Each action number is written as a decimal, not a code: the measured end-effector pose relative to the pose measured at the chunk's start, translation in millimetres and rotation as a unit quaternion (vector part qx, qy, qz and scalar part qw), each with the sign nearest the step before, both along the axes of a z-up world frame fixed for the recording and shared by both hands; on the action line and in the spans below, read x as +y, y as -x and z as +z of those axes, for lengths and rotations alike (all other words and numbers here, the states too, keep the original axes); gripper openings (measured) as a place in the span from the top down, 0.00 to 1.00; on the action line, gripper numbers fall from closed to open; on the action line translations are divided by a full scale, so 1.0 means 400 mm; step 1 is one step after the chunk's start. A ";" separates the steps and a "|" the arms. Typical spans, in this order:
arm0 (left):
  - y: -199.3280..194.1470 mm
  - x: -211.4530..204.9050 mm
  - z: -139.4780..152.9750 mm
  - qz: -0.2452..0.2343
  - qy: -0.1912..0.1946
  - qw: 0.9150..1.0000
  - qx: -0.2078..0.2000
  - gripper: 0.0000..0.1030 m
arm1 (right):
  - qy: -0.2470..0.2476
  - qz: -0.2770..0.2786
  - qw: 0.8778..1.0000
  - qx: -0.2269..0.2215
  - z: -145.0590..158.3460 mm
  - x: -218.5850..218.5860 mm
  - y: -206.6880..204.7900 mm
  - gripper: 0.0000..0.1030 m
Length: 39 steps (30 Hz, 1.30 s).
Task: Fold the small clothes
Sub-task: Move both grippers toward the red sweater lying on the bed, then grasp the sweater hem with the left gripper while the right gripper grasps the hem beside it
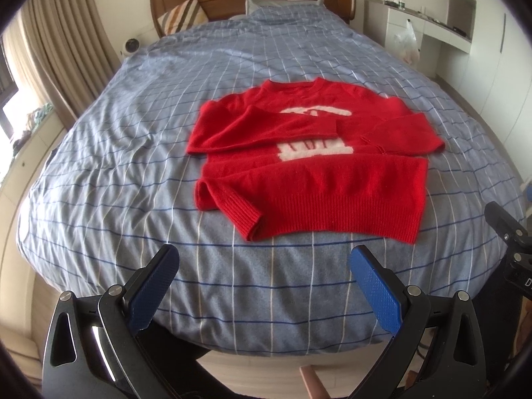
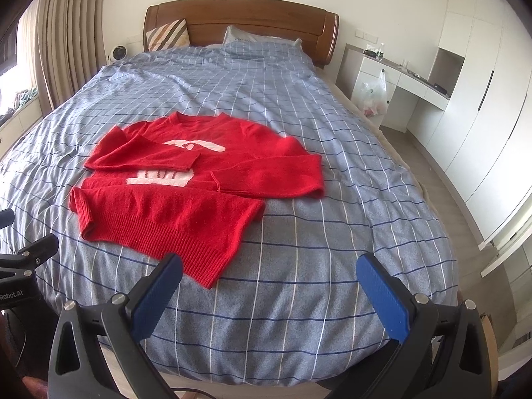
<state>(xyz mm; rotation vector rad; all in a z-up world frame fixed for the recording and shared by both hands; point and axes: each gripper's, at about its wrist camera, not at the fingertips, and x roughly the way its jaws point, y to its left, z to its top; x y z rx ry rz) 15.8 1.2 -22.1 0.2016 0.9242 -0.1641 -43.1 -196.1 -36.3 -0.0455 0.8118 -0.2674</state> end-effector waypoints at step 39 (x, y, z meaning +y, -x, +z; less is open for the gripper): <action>-0.130 0.230 -0.153 0.077 0.064 0.993 0.054 0.01 | -0.112 0.092 0.989 -0.033 -0.107 -0.064 0.014 0.00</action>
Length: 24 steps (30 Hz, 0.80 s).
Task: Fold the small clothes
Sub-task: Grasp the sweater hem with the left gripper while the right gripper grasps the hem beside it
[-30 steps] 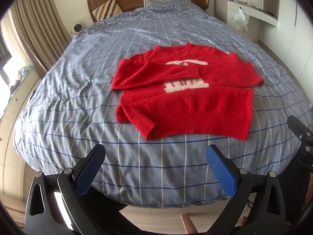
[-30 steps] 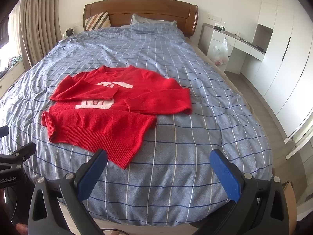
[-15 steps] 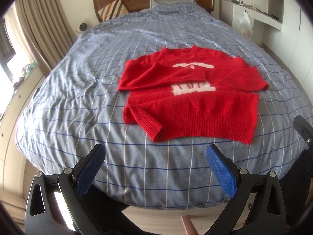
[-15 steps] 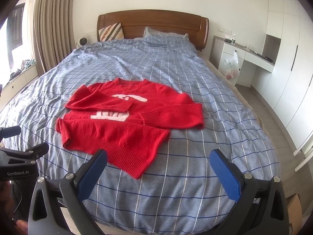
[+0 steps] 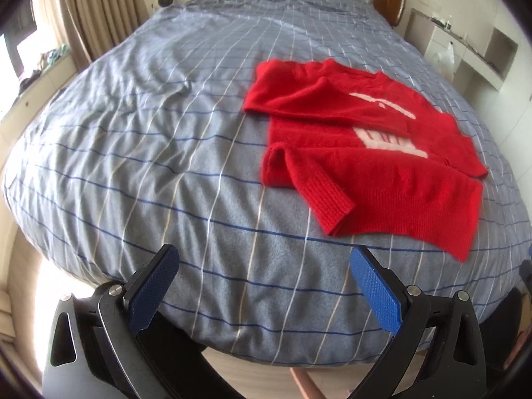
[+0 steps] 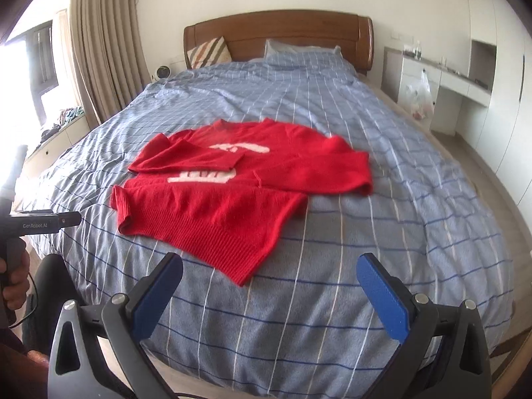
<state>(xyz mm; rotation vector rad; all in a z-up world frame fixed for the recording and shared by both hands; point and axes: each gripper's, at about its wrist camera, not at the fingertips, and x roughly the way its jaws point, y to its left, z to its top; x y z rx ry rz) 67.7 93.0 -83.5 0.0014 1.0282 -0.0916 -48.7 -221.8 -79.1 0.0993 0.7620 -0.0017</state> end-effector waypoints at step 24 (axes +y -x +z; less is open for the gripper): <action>0.034 0.017 -0.070 -0.074 0.147 0.982 0.096 0.93 | -0.222 0.036 0.967 0.119 -0.155 -0.088 -0.045 0.95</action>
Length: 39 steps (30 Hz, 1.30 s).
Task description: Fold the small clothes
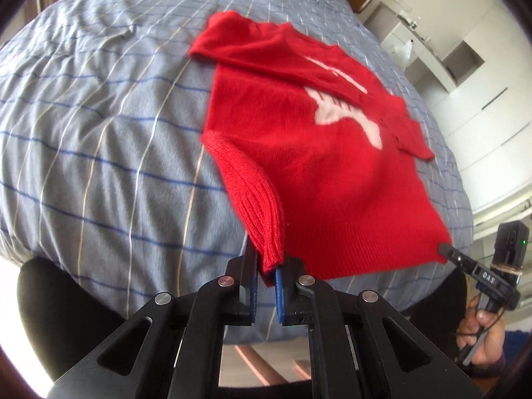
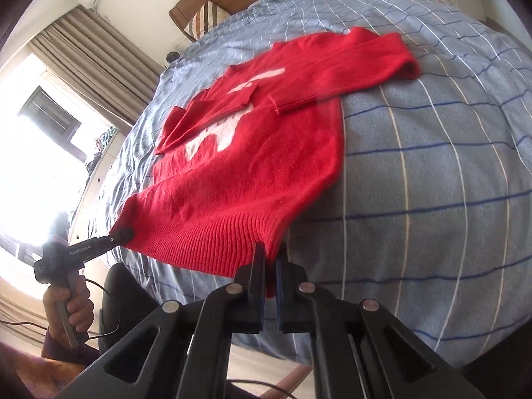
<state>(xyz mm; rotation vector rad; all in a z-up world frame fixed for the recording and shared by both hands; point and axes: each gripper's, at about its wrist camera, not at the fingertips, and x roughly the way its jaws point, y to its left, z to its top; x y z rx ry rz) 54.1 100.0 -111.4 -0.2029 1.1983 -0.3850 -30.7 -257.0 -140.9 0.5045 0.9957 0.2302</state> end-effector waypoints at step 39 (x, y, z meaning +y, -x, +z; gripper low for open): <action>0.038 -0.034 -0.194 0.064 -0.152 0.986 0.015 0.81 | 0.101 -0.044 0.988 0.106 -0.216 -0.002 -0.027 0.95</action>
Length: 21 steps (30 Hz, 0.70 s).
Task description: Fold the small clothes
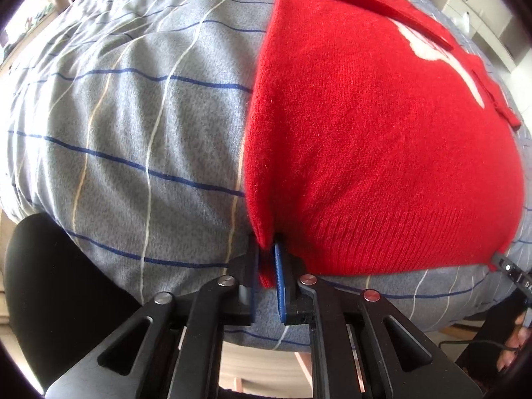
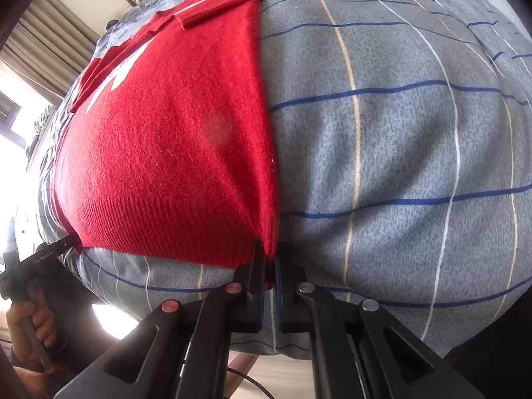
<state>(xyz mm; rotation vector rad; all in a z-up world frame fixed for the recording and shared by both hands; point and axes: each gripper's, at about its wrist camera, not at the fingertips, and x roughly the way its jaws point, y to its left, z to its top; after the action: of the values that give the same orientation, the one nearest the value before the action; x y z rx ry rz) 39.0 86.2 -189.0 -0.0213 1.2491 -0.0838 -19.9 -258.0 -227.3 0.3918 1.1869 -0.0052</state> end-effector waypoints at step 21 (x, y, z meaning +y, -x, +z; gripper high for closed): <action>0.088 0.114 0.302 0.079 0.007 0.988 -0.136 0.22 | 0.214 0.233 0.933 -0.175 0.251 0.168 -0.367 0.44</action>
<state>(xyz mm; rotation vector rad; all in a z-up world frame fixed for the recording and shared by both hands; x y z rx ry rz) 3.7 131.8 -68.2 -0.1180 0.9710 0.0409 127.0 -190.6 -127.1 -0.2723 0.8684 0.2068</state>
